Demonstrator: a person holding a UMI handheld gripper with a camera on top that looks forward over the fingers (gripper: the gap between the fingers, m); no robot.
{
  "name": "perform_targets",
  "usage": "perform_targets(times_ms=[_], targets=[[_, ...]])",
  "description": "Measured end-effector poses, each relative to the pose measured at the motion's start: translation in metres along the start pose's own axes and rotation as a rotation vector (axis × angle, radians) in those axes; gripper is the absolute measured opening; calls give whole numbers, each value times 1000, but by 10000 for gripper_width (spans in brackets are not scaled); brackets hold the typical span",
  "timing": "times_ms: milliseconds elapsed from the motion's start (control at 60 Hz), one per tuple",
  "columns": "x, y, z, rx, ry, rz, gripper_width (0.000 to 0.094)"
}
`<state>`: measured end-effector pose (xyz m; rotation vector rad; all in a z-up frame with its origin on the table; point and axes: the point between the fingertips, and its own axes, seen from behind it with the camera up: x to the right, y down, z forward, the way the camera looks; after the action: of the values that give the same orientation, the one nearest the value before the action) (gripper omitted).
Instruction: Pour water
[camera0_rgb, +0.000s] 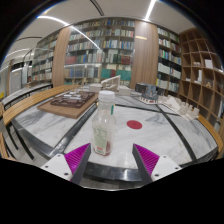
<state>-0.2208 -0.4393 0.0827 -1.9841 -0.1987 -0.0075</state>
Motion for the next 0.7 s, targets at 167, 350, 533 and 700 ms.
perform_targets(times_ms=[167,350,533,700], targets=[[-23,-24,53,46,30,26,855],[-23,-36,94,69,70,81,718],[-20,-42,102,111,74,126,472],[-11,-46,100,124,74,108,425]])
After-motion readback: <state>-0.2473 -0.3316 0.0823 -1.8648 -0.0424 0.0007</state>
